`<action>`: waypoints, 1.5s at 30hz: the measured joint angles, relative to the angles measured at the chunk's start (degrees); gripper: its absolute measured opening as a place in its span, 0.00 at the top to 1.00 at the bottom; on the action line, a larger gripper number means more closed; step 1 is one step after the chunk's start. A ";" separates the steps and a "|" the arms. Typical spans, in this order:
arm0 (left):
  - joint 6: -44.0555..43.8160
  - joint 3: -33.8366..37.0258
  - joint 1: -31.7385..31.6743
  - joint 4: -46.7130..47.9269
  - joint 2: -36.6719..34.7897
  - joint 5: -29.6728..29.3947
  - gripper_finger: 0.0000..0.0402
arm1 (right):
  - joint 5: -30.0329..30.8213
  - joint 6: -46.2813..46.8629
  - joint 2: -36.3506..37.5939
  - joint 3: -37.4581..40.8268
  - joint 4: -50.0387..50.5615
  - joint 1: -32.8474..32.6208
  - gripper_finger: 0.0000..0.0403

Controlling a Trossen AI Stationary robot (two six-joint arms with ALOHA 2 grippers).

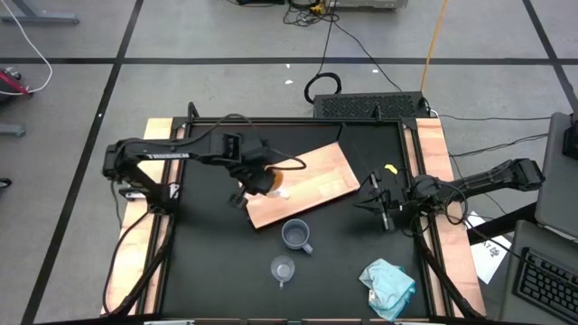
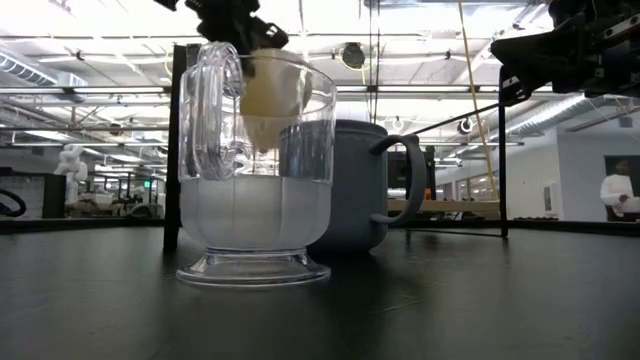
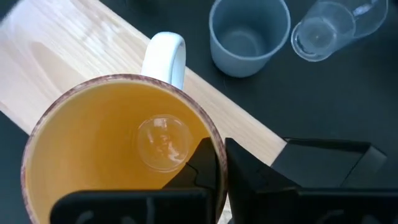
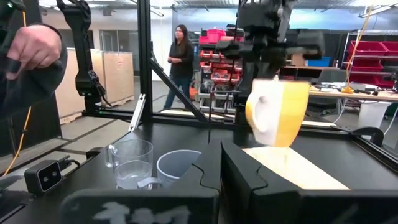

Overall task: Stack small to large cups/mugs on shelf
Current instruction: Put the orange mug on the shelf

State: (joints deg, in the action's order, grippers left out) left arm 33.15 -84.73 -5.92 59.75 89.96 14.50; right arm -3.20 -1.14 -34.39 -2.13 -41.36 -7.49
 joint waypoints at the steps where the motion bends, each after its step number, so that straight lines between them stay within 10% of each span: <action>1: -0.45 1.52 0.12 -0.94 -0.64 0.02 0.97 | 0.00 -0.21 0.00 0.00 -0.29 0.00 1.00; 45: -2.24 8.38 3.43 -3.64 0.73 -0.33 0.97 | 0.17 -1.48 -0.02 0.00 -0.83 -0.01 1.00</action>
State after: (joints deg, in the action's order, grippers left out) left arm 30.91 -76.36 -2.49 56.11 90.69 14.17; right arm -3.03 -2.61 -34.41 -2.13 -42.19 -7.50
